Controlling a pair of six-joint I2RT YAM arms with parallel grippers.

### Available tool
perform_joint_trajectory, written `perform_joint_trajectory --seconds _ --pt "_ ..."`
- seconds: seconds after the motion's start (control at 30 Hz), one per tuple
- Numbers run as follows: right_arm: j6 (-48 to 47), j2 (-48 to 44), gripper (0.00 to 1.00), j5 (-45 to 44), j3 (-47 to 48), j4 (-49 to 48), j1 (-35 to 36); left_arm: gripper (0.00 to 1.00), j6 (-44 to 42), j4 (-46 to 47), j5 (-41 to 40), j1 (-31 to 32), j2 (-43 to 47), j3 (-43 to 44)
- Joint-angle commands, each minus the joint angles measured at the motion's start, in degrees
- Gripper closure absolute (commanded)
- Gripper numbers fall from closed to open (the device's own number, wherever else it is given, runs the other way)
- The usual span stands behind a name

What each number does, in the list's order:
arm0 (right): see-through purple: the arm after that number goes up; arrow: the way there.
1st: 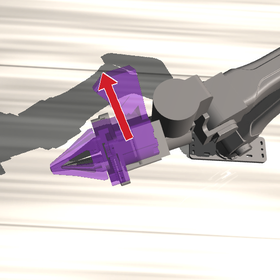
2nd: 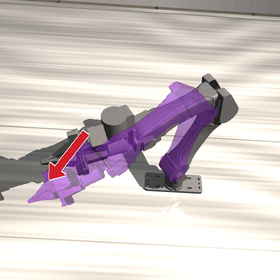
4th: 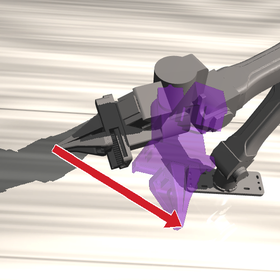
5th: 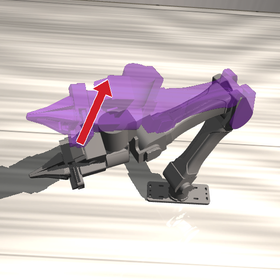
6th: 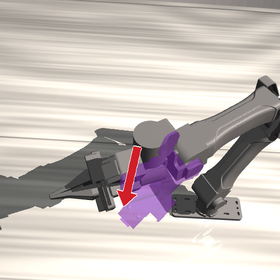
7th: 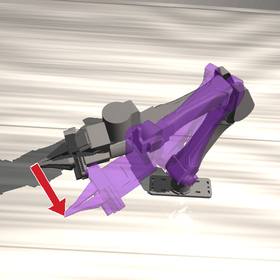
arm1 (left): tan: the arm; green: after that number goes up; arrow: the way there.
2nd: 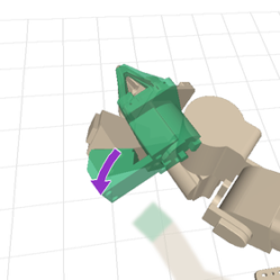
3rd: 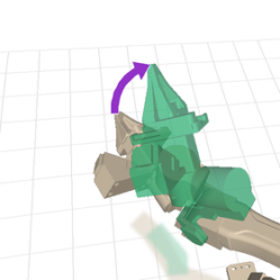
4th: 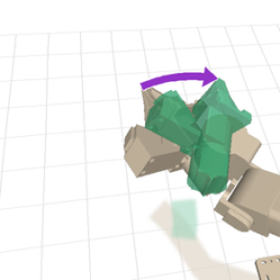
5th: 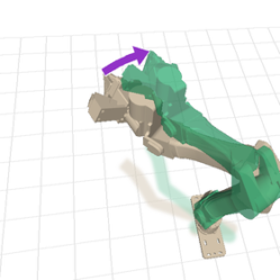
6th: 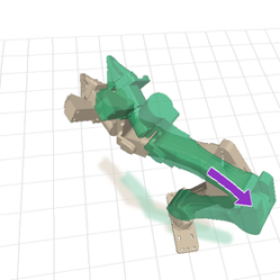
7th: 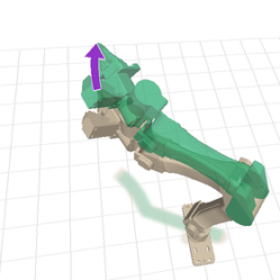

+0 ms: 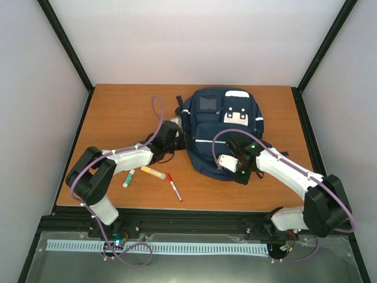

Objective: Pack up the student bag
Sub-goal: Zip the student bag at the center of the board.

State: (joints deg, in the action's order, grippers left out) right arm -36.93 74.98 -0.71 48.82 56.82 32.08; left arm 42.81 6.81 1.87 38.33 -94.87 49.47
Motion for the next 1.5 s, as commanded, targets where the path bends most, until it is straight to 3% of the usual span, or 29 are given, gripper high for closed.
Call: perform_joint_trajectory --seconds 0.0,0.07,0.2,0.4,0.7,0.9,1.0,1.07,1.2,1.37,1.47 --pt "4.2 3.7 0.97 6.8 6.7 2.2 1.4 0.50 -2.6 -0.7 -2.7 -4.0 0.9 6.7" --pt "5.4 5.4 0.97 7.6 9.4 1.5 1.4 0.36 -0.6 -3.8 -1.3 -4.0 2.3 6.8" --pt "7.1 7.5 0.97 7.8 12.1 0.7 1.4 0.28 8.9 -10.6 3.8 -3.9 5.2 4.9" --pt "7.2 8.0 0.97 9.8 12.1 0.0 1.4 0.28 21.0 -10.4 9.8 -1.0 7.5 -2.6" --pt "7.4 8.4 0.97 10.6 10.9 -0.4 1.4 0.35 25.7 -6.1 8.8 5.7 4.0 -3.5" --pt "7.6 8.1 0.97 10.4 10.8 -0.3 1.4 0.38 32.5 -6.4 -1.4 11.5 9.8 -7.8" --pt "7.6 8.4 0.97 10.8 11.0 -0.4 1.4 0.27 34.8 -8.0 -8.3 16.4 13.7 -9.1" --pt "7.6 8.5 0.97 11.2 11.2 -0.2 1.5 0.26 36.3 -7.0 -9.5 18.8 14.1 -10.1" --pt "7.8 8.8 0.97 11.6 11.5 -0.2 1.4 0.32 38.3 -2.1 -7.6 20.4 11.0 -11.1" --pt "7.9 9.0 0.97 12.0 11.3 -0.3 1.5 0.49 38.6 3.8 -6.0 21.1 5.7 -10.1" --pt "7.8 9.2 0.97 12.1 11.2 -0.5 1.5 0.54 37.0 3.8 -5.9 21.5 2.7 -7.3"
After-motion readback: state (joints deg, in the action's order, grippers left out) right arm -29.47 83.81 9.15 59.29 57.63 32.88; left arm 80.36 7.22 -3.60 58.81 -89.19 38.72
